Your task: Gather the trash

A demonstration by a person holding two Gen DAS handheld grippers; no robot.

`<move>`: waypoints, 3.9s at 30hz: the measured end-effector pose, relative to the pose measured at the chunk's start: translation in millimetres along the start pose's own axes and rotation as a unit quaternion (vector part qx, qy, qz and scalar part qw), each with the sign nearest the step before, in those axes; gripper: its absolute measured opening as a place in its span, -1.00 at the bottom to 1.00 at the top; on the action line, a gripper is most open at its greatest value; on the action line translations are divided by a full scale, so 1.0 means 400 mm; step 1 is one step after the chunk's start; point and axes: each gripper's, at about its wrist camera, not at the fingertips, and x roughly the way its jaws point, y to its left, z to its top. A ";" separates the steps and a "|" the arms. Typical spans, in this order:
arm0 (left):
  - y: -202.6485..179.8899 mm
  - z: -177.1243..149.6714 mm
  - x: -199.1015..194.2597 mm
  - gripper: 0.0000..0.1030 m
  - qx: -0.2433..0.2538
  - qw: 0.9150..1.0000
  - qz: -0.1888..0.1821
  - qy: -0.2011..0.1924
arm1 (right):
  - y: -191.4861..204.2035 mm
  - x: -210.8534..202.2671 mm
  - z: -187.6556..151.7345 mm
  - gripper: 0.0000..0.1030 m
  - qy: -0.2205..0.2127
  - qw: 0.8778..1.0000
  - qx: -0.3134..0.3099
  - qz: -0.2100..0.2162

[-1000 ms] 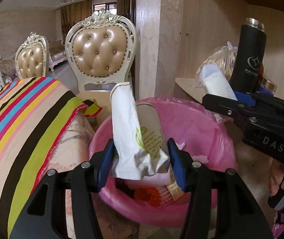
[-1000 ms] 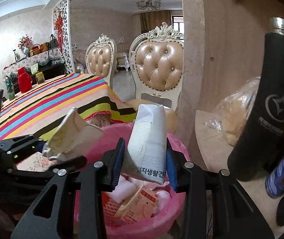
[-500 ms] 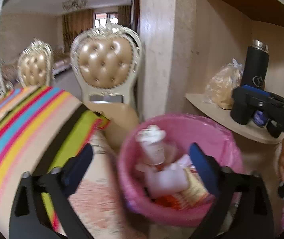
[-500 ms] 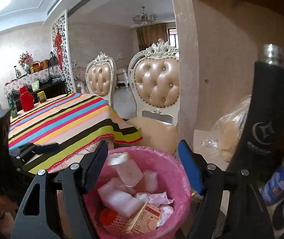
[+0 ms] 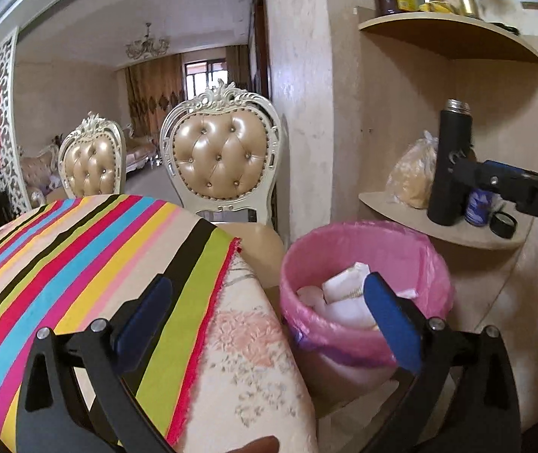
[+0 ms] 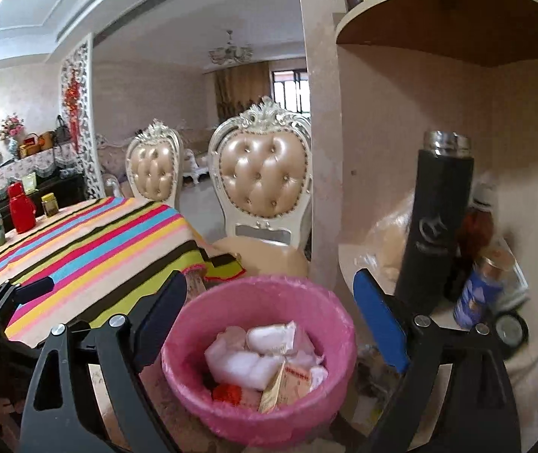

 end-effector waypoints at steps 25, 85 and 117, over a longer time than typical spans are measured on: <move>-0.029 -0.050 -0.048 0.91 -0.001 0.992 -0.124 -0.001 | 0.037 -0.135 -0.169 0.64 0.048 0.994 -0.039 -0.092; -0.058 -0.074 -0.006 0.91 0.025 0.989 -0.138 0.035 | 0.048 -0.103 -0.216 0.64 0.067 0.995 -0.029 -0.063; -0.083 -0.083 -0.019 0.91 0.041 0.988 -0.148 0.031 | 0.043 -0.095 -0.210 0.64 0.066 0.996 -0.021 -0.055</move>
